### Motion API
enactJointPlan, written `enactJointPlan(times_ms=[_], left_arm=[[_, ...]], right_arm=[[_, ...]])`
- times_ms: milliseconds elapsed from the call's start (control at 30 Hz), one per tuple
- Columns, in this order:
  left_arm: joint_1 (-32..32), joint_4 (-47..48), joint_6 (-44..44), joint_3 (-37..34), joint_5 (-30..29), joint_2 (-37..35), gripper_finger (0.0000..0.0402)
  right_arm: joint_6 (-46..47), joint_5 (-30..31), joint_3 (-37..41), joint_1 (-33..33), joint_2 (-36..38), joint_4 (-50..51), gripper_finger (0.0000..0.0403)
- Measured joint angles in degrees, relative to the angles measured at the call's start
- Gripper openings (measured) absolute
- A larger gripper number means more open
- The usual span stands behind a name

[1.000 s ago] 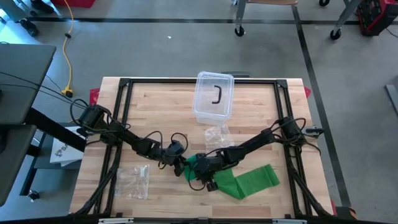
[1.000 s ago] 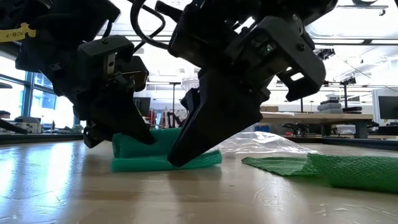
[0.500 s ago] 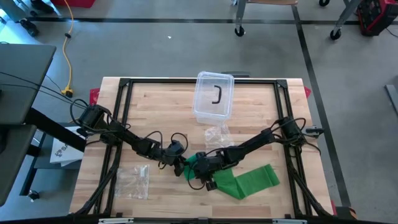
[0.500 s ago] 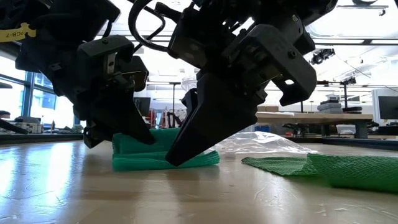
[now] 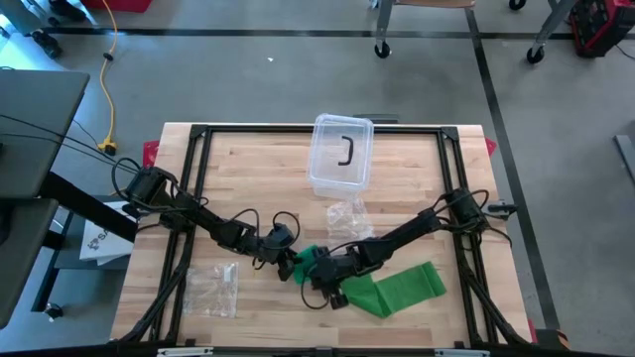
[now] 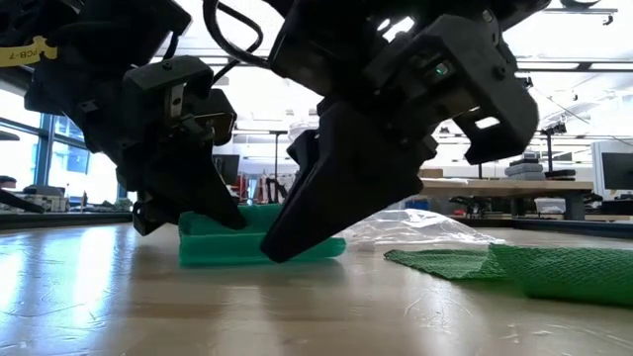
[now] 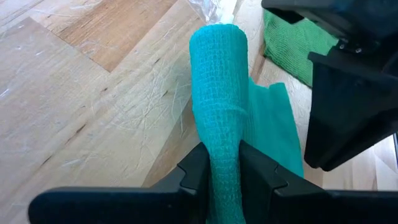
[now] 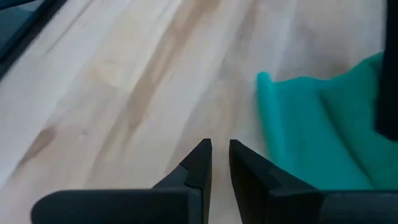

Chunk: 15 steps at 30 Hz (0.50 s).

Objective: Roll bandage
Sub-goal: Roll the blue bandage

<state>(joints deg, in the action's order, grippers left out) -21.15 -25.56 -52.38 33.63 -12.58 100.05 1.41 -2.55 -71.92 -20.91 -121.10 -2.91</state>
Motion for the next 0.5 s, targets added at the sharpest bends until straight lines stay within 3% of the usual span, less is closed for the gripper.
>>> enactJointPlan(times_ms=[300, 500], left_arm=[[0.0, 0.0, 0.03, 0.0, 0.21, 0.0, 0.0055], [0.0, 0.0, 0.06, 0.02, 0.33, 0.0, 0.0055]], right_arm=[[1.33, 0.16, 0.0, 0.38, 0.0, -4.83, 0.0061], [5.22, -2.73, -0.01, 3.92, 0.0, -3.89, 0.0057]])
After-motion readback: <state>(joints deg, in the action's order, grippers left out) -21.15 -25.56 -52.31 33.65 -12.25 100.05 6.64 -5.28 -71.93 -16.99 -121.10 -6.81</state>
